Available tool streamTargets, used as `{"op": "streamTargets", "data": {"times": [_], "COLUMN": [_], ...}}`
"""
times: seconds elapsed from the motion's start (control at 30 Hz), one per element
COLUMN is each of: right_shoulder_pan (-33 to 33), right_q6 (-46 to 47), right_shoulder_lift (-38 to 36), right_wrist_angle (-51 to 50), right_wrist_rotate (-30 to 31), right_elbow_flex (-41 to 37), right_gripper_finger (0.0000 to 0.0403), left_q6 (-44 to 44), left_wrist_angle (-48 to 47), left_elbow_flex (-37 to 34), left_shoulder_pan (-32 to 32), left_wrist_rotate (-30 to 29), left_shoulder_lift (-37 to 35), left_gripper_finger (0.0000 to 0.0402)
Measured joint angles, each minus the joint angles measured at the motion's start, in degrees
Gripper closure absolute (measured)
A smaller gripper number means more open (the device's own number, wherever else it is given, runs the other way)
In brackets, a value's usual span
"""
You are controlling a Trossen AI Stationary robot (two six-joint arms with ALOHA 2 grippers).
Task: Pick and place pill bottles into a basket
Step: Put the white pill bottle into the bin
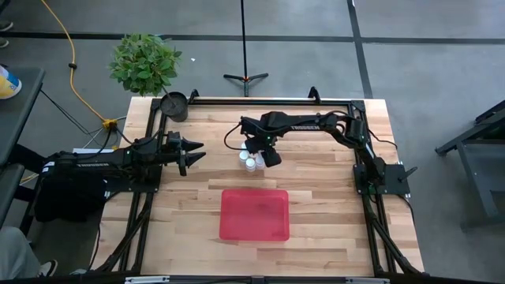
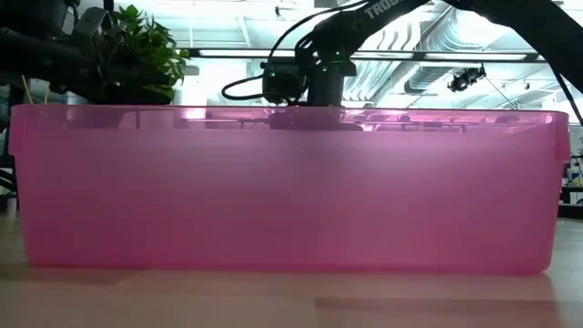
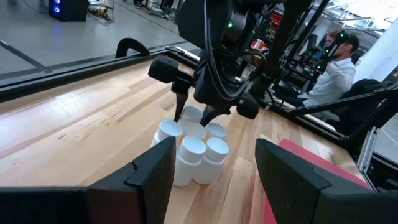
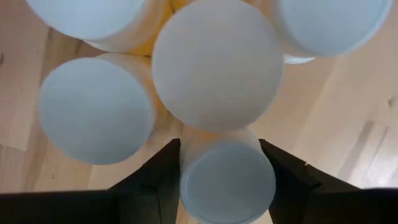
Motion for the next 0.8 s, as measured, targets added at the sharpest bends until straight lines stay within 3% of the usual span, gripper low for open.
{"op": "streamTargets", "data": {"times": [0.37, 0.8], "right_shoulder_pan": [-1.37, -1.43], "right_q6": [2.89, 12.52], "right_shoulder_lift": [0.09, 0.09], "right_wrist_angle": [-7.83, -22.62], "right_wrist_rotate": [4.81, -0.35], "right_elbow_flex": [4.53, 17.96], "right_gripper_finger": [0.0236, 0.0236], "left_q6": [0.00, 0.00], "left_wrist_angle": [0.02, 0.02], "left_elbow_flex": [0.00, 0.00], "left_shoulder_pan": [-0.01, 0.01], "left_wrist_rotate": [0.00, 0.00], "left_shoulder_lift": [0.00, 0.01], "left_gripper_finger": [0.0149, 0.0149]}}
